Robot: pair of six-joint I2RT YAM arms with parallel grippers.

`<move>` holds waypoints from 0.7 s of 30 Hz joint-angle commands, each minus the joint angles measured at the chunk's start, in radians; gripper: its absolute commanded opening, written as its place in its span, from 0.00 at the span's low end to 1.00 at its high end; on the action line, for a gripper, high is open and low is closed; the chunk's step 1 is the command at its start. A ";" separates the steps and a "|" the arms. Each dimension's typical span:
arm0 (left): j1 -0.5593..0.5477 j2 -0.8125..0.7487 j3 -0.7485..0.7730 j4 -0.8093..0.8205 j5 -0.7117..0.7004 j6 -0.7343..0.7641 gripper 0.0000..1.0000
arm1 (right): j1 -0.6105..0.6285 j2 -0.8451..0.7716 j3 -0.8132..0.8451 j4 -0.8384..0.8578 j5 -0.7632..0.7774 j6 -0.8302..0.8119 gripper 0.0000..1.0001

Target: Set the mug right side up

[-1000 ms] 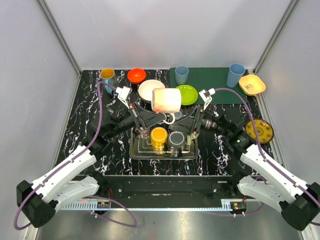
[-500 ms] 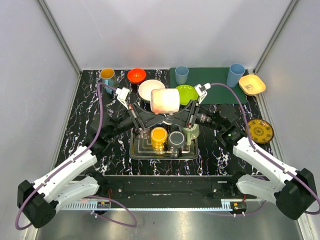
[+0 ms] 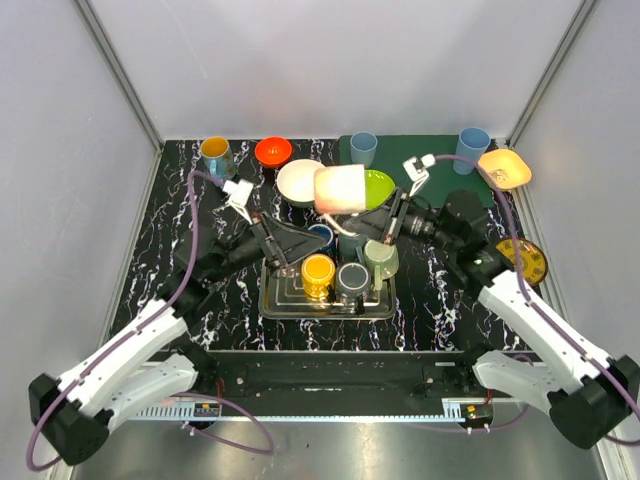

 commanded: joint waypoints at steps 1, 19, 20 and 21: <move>0.042 -0.143 0.100 -0.304 -0.225 0.152 0.89 | -0.098 -0.059 0.306 -0.671 0.410 -0.314 0.00; 0.051 -0.231 0.117 -0.779 -0.668 0.325 0.97 | -0.493 0.370 0.323 -0.915 1.055 -0.402 0.00; 0.051 -0.230 0.111 -0.777 -0.662 0.328 0.96 | -0.525 0.396 0.331 -0.913 1.049 -0.394 0.00; 0.051 -0.228 0.106 -0.780 -0.660 0.330 0.96 | -0.534 0.436 0.337 -0.908 1.035 -0.391 0.00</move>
